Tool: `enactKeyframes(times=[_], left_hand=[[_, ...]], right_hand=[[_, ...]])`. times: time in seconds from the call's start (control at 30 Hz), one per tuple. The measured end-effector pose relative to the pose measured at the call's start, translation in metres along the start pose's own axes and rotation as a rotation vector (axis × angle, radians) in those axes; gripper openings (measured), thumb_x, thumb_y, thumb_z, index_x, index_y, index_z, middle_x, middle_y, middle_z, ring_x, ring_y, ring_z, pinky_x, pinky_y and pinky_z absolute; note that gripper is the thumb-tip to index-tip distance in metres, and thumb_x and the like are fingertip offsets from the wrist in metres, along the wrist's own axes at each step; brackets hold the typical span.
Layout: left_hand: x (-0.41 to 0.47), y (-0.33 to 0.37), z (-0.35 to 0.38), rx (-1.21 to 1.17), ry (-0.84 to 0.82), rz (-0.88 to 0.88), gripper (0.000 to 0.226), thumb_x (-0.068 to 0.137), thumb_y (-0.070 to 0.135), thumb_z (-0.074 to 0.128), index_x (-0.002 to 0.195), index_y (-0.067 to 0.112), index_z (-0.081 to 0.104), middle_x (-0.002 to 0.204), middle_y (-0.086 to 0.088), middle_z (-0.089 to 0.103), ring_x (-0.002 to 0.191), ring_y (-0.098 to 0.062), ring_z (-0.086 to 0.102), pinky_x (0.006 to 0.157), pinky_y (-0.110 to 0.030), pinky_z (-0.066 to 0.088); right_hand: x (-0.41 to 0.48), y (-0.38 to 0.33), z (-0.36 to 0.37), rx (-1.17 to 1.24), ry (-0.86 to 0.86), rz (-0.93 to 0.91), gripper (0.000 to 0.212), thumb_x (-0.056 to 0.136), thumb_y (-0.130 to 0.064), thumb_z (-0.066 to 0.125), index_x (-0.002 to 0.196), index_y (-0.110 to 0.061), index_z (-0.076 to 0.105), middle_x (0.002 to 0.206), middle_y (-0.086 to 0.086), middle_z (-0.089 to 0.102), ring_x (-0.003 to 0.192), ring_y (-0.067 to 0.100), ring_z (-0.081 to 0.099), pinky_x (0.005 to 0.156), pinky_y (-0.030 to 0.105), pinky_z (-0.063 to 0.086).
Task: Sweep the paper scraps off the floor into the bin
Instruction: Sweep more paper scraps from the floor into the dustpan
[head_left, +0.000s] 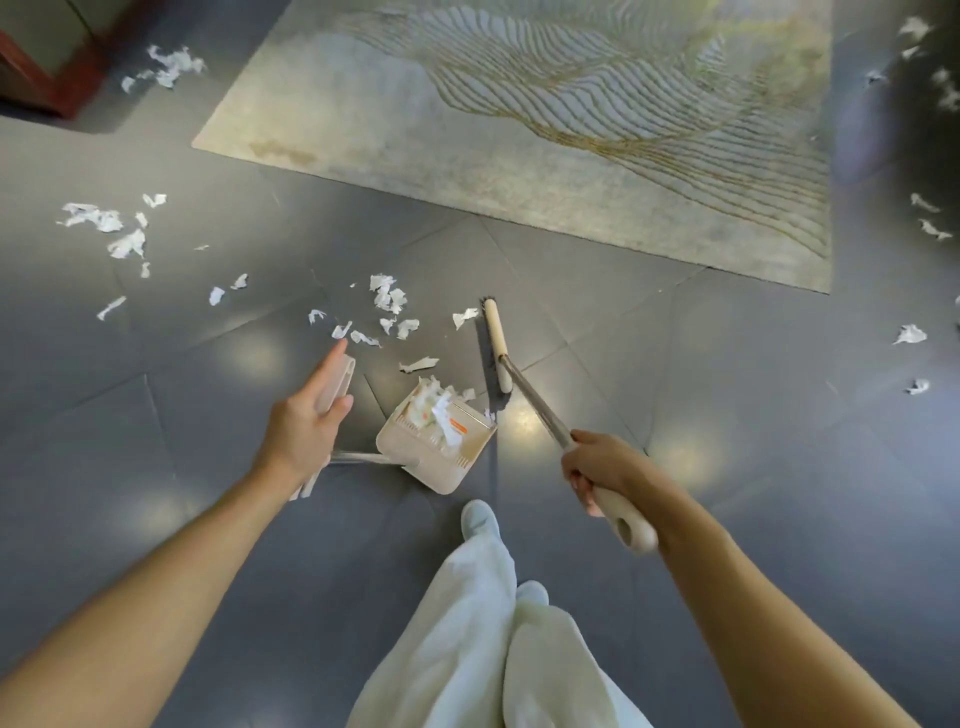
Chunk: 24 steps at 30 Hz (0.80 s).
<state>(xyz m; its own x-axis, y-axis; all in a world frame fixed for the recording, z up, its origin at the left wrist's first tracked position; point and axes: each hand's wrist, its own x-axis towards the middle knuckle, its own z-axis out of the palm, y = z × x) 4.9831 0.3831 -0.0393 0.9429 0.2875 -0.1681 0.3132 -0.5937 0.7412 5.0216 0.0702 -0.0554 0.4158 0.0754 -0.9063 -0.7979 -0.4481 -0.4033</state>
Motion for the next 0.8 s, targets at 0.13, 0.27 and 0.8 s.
enactKeyframes(times=[0.13, 0.27, 0.8], left_hand=[[-0.004, -0.005, -0.013, -0.08, -0.028, 0.066, 0.061, 0.094, -0.003, 0.051, 0.144, 0.026, 0.034, 0.138, 0.022, 0.032, 0.113, 0.032, 0.03, 0.096, 0.007, 0.018], [0.007, -0.02, -0.035, -0.091, -0.031, 0.106, 0.063, 0.093, -0.003, 0.051, 0.145, 0.028, 0.034, 0.141, 0.019, 0.034, 0.113, 0.034, 0.029, 0.098, 0.005, 0.019], [0.113, -0.131, -0.204, -0.017, -0.3, 0.272, 0.064, 0.093, 0.0, 0.053, 0.145, 0.029, 0.03, 0.13, 0.035, 0.031, 0.108, 0.036, 0.029, 0.09, 0.007, 0.022]], right_hand=[[-0.004, 0.003, 0.002, -0.023, 0.072, 0.001, 0.022, 0.077, 0.003, 0.043, 0.088, -0.015, 0.05, 0.043, 0.006, 0.043, 0.039, 0.016, 0.039, 0.048, 0.024, 0.038], [-0.008, 0.004, 0.022, 0.023, 0.128, 0.011, 0.019, 0.077, 0.003, 0.042, 0.089, -0.01, 0.049, 0.042, 0.005, 0.044, 0.036, 0.015, 0.04, 0.046, 0.023, 0.038], [0.029, -0.074, 0.315, 0.358, 0.063, 0.083, 0.036, 0.084, 0.004, 0.045, 0.114, -0.015, 0.049, 0.063, 0.009, 0.052, 0.044, 0.014, 0.045, 0.044, 0.023, 0.042]])
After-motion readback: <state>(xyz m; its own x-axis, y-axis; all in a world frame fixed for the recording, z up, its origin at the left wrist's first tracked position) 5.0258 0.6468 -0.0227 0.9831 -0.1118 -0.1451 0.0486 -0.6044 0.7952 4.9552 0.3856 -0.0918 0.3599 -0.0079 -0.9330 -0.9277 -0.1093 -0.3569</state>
